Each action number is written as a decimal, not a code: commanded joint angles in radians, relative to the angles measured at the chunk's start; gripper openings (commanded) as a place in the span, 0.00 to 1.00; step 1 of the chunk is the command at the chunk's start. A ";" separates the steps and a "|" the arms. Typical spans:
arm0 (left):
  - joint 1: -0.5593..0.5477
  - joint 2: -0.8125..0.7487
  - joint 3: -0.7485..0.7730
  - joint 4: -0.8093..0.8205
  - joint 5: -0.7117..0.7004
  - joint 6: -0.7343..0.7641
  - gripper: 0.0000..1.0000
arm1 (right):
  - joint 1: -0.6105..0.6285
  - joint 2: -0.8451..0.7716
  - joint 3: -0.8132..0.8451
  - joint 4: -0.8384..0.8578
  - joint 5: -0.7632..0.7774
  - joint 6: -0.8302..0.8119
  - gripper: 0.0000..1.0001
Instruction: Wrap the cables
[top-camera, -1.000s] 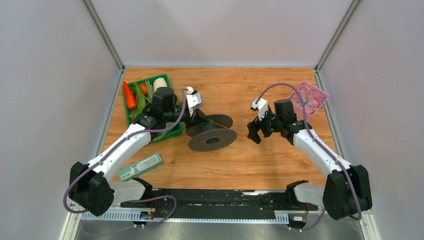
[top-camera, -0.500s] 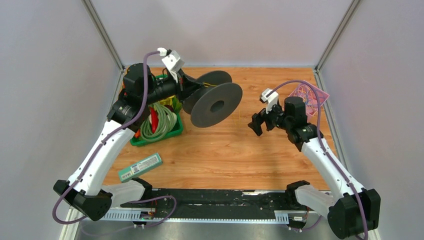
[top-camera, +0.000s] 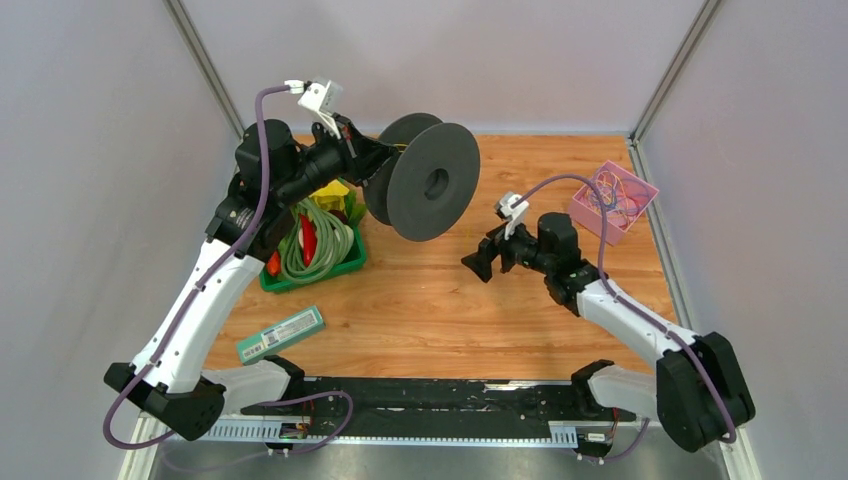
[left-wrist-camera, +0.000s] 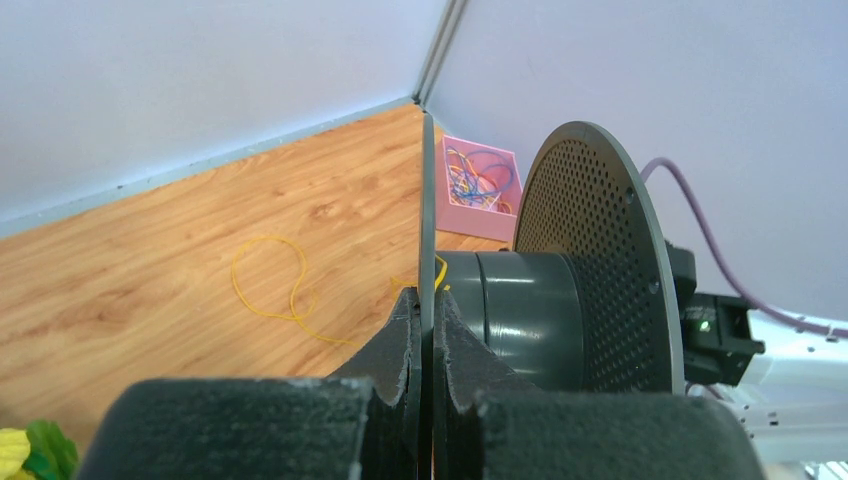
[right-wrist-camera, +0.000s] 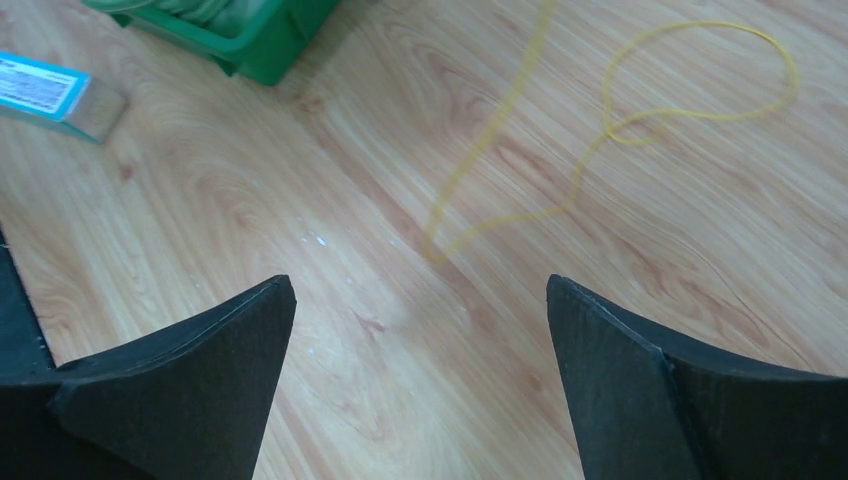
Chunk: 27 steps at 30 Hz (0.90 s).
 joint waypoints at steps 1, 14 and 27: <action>0.002 -0.022 0.058 0.066 -0.050 -0.097 0.00 | 0.060 0.080 0.048 0.195 -0.025 0.048 1.00; 0.003 -0.043 0.038 0.032 -0.127 -0.180 0.00 | 0.091 0.374 0.216 0.258 0.159 0.102 0.73; -0.012 0.075 0.151 -0.203 -0.591 -0.190 0.00 | 0.121 0.210 0.200 0.012 0.001 -0.067 0.01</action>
